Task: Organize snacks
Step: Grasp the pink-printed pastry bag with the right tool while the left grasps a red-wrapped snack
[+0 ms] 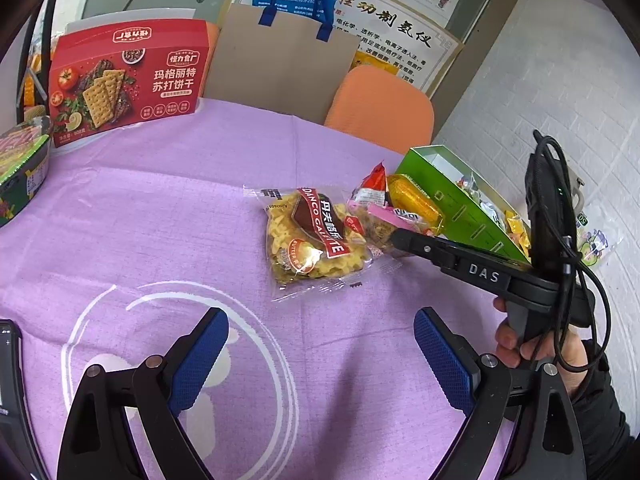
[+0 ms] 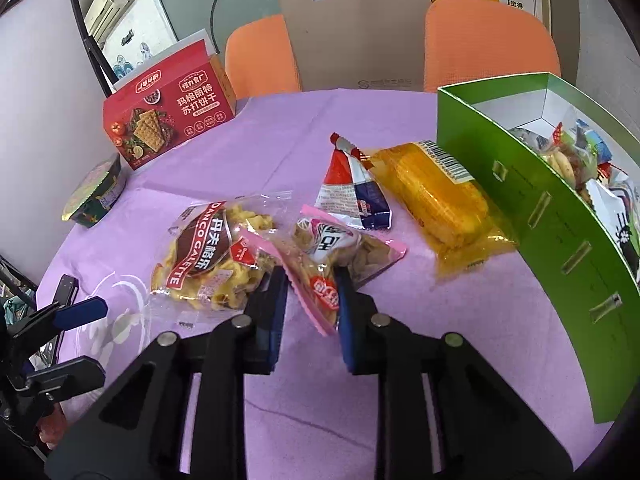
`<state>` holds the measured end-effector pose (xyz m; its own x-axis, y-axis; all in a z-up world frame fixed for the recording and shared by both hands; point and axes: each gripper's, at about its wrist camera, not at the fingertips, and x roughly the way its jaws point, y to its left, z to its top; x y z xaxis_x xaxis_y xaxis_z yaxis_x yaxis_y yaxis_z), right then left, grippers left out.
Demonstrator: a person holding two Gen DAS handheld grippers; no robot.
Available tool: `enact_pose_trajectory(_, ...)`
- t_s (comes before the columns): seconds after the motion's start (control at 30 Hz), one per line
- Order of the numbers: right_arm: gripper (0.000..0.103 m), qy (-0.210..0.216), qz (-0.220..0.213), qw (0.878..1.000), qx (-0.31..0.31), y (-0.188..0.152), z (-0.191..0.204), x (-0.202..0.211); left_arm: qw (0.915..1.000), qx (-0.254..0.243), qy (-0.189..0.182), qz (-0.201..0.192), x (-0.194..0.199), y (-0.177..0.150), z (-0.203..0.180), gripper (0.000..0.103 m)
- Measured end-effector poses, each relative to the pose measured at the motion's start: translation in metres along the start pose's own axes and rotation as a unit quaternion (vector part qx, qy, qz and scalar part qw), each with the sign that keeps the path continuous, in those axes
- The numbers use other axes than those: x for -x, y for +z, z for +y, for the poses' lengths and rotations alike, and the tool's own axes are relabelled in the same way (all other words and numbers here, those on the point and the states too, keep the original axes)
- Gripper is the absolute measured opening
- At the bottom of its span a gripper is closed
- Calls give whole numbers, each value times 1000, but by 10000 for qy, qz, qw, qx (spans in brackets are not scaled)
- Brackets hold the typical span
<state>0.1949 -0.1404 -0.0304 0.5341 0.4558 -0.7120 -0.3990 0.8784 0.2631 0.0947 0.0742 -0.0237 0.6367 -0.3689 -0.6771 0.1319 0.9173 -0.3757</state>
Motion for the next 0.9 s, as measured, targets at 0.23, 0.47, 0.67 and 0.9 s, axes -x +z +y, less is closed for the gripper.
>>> enact_pose_trajectory(0.23,25,51,-93,9998,162,-21,1,29,9998,-184,-55,-78,5,11,-13,96)
enact_pose_trajectory(0.47,25,67,-463,9989,92,-36,-8,73,9973,-699,-182,-114,-13,61,-50,96)
enact_pose_trajectory(0.67,25,9,-685,9976,-49,-42,-22,97,9959,-889,-154,99,-64,104,-72,91)
enact_pose_trajectory(0.9,25,-15,-673,9976,-159,-48,-40,103,9943,-764,37,743,-133,121,-71,73)
